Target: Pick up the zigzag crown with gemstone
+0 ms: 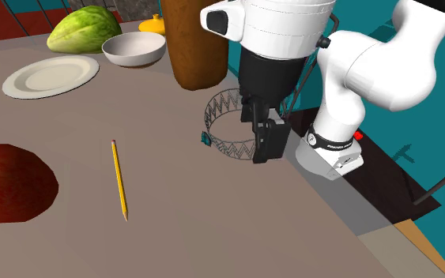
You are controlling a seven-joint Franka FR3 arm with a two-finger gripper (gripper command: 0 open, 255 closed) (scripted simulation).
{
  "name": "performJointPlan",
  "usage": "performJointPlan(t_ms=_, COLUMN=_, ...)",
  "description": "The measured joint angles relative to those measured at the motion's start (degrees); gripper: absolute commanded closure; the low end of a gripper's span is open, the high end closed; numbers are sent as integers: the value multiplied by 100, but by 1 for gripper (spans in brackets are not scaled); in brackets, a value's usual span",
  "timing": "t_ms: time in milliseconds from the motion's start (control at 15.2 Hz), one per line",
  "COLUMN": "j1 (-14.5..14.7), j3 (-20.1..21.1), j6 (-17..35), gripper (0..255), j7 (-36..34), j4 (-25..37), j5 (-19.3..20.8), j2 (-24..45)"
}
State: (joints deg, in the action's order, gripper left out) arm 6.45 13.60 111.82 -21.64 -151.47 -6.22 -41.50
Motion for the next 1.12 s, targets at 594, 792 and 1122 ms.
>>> performJointPlan(t_ms=594, j1=16, j3=38, j6=208, gripper=255, j7=-19, j4=-164, j5=-27, j2=36)
performJointPlan(t_ms=792, j1=16, j3=37, j6=209, gripper=255, j7=-18, j4=-166, j5=-27, j2=34)
performJointPlan(t_ms=1122, j1=5, j3=6, j6=-34, gripper=255, j7=-11, j4=31, j5=-4, j2=-8)
